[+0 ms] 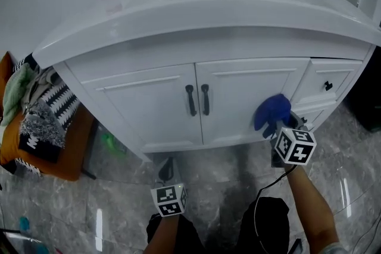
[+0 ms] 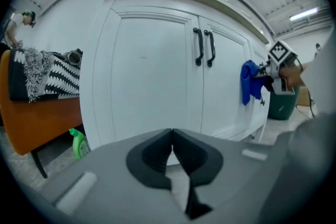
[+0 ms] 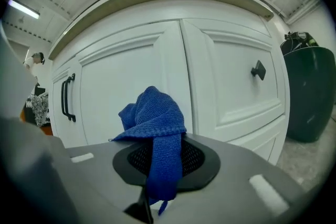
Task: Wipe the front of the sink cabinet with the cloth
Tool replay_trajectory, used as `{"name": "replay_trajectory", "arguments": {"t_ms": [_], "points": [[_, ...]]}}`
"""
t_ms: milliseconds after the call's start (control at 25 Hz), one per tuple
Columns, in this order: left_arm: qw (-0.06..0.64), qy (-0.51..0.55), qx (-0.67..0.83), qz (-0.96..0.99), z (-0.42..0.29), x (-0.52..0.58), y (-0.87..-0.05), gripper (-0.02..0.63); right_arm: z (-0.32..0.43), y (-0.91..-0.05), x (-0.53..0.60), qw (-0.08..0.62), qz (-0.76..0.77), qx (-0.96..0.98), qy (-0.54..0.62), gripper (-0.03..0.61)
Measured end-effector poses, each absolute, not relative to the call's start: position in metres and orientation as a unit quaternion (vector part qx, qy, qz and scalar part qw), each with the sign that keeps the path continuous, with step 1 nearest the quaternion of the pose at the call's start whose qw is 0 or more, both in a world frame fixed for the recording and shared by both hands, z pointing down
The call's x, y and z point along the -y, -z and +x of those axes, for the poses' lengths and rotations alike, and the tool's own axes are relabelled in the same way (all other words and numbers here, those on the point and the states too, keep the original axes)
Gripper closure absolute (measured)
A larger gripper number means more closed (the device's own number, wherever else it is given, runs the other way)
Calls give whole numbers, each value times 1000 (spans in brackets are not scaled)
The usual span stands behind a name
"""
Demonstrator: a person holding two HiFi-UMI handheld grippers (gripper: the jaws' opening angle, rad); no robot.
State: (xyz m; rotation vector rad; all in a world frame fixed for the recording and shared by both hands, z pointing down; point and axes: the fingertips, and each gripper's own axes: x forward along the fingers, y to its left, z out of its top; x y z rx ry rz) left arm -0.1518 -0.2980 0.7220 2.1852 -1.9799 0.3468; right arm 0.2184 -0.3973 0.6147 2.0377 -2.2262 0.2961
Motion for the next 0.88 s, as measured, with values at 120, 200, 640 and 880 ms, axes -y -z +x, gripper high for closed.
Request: {"name": "replay_trajectory", "arguments": {"t_ms": [120, 200, 640, 880], "points": [[88, -114, 663, 735, -151, 298, -721, 603, 214, -631, 398, 55, 681, 722, -110, 505], [90, -113, 660, 737, -151, 298, -721, 603, 207, -637, 399, 47, 691, 710, -124, 503], [99, -93, 669, 730, -164, 291, -715, 603, 111, -639, 399, 49, 664, 738, -109, 506], [94, -75, 674, 729, -167, 284, -704, 603, 36, -639, 395, 59, 622, 775, -91, 505]]}}
